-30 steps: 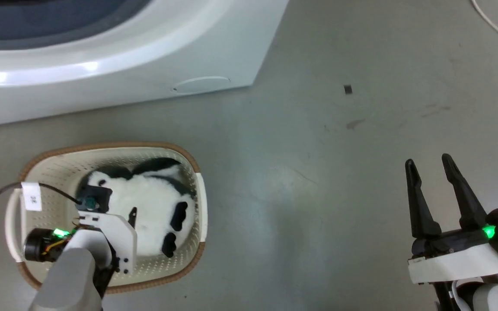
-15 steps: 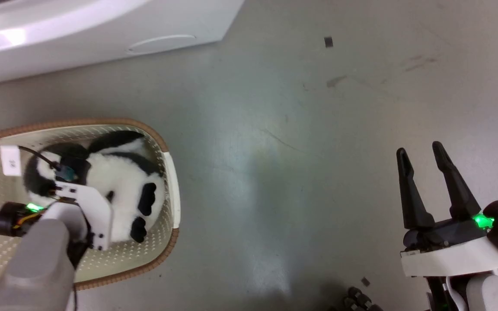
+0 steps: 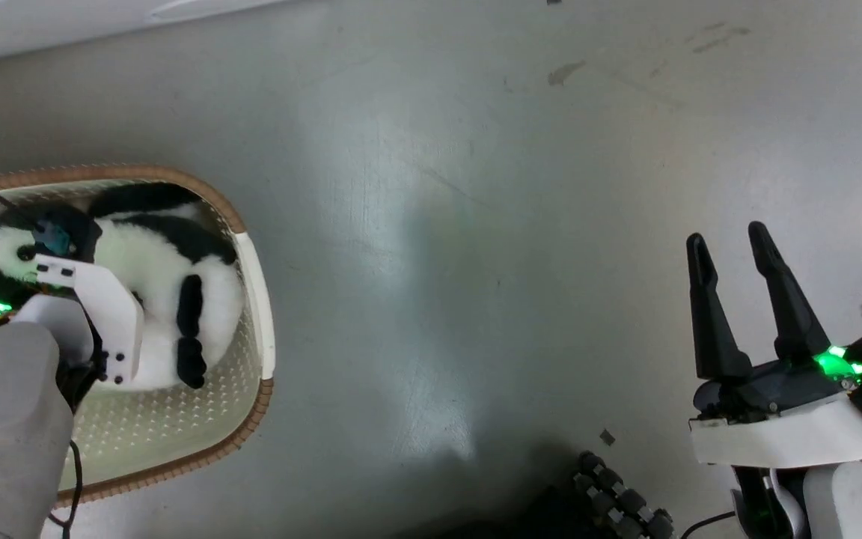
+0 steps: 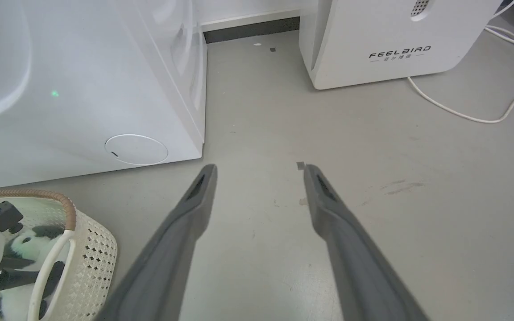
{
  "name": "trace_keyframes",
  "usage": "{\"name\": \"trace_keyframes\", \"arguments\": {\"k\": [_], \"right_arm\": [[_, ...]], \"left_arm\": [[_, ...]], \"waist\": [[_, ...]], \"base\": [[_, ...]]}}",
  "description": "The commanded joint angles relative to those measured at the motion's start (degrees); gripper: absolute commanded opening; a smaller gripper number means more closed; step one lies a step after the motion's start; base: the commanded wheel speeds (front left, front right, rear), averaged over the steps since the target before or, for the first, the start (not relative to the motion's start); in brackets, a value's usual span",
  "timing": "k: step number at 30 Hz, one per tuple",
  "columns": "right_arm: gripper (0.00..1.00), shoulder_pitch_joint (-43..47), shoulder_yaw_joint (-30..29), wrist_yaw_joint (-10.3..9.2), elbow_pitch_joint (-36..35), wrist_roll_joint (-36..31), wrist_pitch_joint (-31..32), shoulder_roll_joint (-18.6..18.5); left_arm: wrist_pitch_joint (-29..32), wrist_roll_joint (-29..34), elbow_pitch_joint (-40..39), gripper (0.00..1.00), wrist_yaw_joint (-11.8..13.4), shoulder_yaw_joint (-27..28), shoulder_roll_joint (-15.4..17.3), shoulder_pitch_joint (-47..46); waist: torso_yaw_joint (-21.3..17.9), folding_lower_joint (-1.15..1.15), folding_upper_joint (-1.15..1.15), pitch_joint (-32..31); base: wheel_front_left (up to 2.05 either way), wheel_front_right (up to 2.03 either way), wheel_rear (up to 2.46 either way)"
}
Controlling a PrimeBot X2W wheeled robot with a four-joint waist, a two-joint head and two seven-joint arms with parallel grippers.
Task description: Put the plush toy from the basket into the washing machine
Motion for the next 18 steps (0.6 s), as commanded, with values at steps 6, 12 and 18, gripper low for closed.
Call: {"name": "trace_keyframes", "arguments": {"k": [6, 12, 18], "right_arm": [[1.0, -1.8, 0.2, -0.05, -0.2, 0.9, -0.9, 0.0], [1.0, -1.5, -0.4, -0.05, 0.1, -0.3, -0.9, 0.0], [1.0, -0.7, -1.6, -0.05, 1.0, -2.0, -0.9, 0.0]], "left_arm": [[2.2, -2.3, 4.0, 0.0, -0.2, -3.8, 1.0, -0.6], [0.2, -5.1, 3.8, 0.0, -0.2, -4.6, -0.2, 1.1], [-4.1, -7.1, 5.1, 0.0, -0.2, -4.8, -2.7, 3.4]], "waist": [[-0.8, 0.0, 0.0, 2.0], [0.4, 0.0, 0.0, -1.0], [2.3, 0.0, 0.0, -7.0]], "base": [[0.0, 0.0, 0.0], [0.0, 0.0, 0.0], [0.0, 0.0, 0.0]]}}
